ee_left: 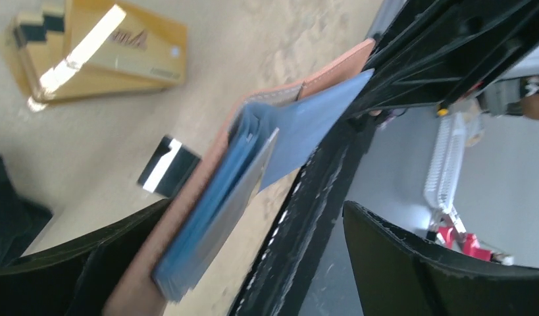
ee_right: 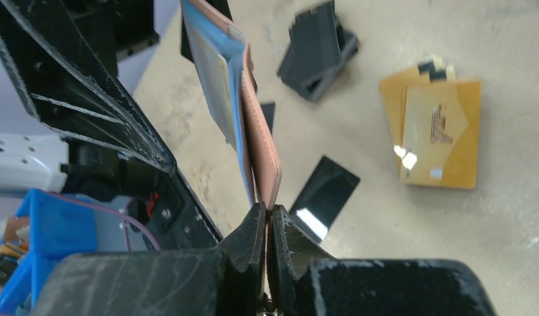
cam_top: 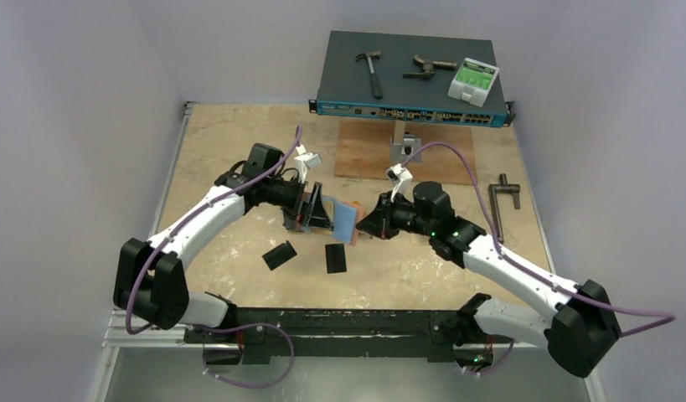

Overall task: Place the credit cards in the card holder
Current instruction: Place the card holder at the center of the board.

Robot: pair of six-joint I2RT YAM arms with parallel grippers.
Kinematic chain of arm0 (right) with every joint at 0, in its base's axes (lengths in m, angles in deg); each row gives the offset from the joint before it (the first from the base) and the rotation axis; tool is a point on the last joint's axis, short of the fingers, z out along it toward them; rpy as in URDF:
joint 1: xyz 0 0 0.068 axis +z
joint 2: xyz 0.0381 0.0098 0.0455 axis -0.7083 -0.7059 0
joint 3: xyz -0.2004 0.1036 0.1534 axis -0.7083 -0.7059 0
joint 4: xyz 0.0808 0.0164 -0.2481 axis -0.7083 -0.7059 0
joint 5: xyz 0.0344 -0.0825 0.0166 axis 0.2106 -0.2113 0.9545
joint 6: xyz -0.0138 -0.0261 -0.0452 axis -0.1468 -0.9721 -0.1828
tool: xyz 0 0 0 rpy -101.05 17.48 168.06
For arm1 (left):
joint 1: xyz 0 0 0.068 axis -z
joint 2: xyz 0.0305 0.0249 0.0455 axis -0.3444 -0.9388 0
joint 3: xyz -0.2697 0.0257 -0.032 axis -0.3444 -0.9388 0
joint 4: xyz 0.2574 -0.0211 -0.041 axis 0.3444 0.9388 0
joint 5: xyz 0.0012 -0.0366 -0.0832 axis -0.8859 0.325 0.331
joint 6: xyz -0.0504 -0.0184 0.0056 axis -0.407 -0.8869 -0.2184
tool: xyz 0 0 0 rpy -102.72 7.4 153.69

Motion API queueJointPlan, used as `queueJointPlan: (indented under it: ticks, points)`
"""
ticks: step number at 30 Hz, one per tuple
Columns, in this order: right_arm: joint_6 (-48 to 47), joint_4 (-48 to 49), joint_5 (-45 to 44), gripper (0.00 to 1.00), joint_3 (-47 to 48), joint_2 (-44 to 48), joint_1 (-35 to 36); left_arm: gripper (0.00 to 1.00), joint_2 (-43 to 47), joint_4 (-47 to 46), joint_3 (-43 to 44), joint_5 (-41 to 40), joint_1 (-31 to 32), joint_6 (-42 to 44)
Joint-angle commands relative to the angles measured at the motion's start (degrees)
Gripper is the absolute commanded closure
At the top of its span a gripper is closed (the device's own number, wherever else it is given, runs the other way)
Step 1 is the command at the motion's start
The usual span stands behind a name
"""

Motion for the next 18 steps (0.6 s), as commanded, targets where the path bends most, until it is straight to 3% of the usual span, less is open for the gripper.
queueJointPlan:
  ticks: [1, 7, 12, 18]
  points:
    - [-4.4, -9.1, 7.3, 1.0, 4.4, -5.1, -0.4, 0.02, -1.4, 15.0, 4.2, -7.1, 0.1, 19.2]
    - [-4.8, -13.3, 8.8, 1.0, 2.0, -7.1, -0.3, 0.0, 0.7, 14.3, -0.7, -13.3, 0.6, 23.8]
    - [-6.4, -21.2, 8.0, 1.0, 1.4, -4.3, -0.3, 0.0, 4.0, 11.2, -2.8, -22.9, 2.7, 29.8]
    - [-6.6, -26.7, 9.2, 1.0, 1.7, -5.4, -0.3, 0.0, 4.8, 16.5, -0.2, -25.3, 7.7, 37.3]
